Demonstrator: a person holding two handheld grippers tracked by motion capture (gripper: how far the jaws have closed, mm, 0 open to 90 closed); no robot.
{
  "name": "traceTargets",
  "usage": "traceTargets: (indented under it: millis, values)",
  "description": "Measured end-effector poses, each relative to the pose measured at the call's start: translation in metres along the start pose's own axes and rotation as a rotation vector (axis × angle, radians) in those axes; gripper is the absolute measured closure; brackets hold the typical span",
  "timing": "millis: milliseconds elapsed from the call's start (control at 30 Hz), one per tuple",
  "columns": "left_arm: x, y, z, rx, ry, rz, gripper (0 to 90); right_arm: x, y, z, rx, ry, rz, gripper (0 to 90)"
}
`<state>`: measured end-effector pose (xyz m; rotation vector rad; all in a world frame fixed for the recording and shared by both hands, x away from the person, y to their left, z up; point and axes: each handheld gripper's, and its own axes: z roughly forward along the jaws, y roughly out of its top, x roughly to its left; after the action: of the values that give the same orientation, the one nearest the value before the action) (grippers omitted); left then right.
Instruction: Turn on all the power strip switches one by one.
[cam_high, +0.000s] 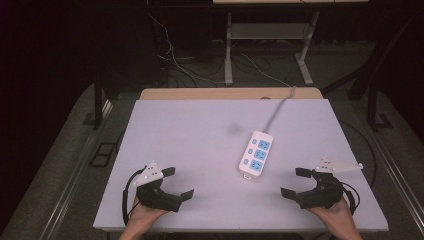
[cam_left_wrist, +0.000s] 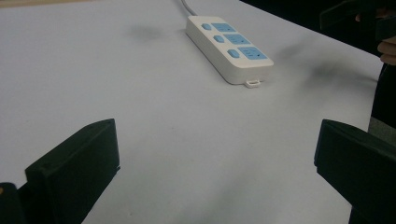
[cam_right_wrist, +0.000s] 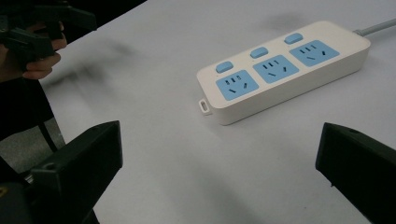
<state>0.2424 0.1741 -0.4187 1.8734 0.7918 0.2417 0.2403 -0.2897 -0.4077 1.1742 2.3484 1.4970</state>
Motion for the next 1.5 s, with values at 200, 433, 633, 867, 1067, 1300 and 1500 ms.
traceTargets:
  millis: [200, 433, 633, 867, 1067, 1300, 1500]
  values:
    - [-0.002, 0.0, 0.0, 0.003, -0.004, 0.001, 0.0, 0.0, -0.001, -0.001, 0.002, -0.002, -0.002, 0.5]
    - [-0.001, 0.0, 0.002, 0.01, -0.004, 0.002, 0.0, -0.002, -0.001, -0.001, 0.009, 0.001, 0.007, 0.6]
    - [-0.002, -0.001, 0.002, 0.015, -0.02, 0.001, 0.0, -0.004, -0.003, -0.002, 0.023, -0.014, 0.009, 0.6]
    - [-0.003, -0.002, 0.0, 0.014, -0.012, -0.005, 0.0, -0.006, -0.003, -0.003, 0.051, -0.012, 0.018, 0.6]
    - [-0.002, -0.002, 0.0, 0.016, -0.008, -0.007, 0.0, -0.009, -0.001, -0.003, 0.08, -0.01, 0.014, 0.6]
    - [-0.002, -0.003, 0.001, 0.028, -0.013, -0.009, 0.0, -0.009, 0.004, -0.003, 0.101, -0.004, 0.0, 0.6]
    - [-0.002, -0.003, 0.001, 0.029, -0.014, -0.009, 0.0, -0.007, 0.018, -0.003, 0.125, 0.004, -0.031, 0.6]
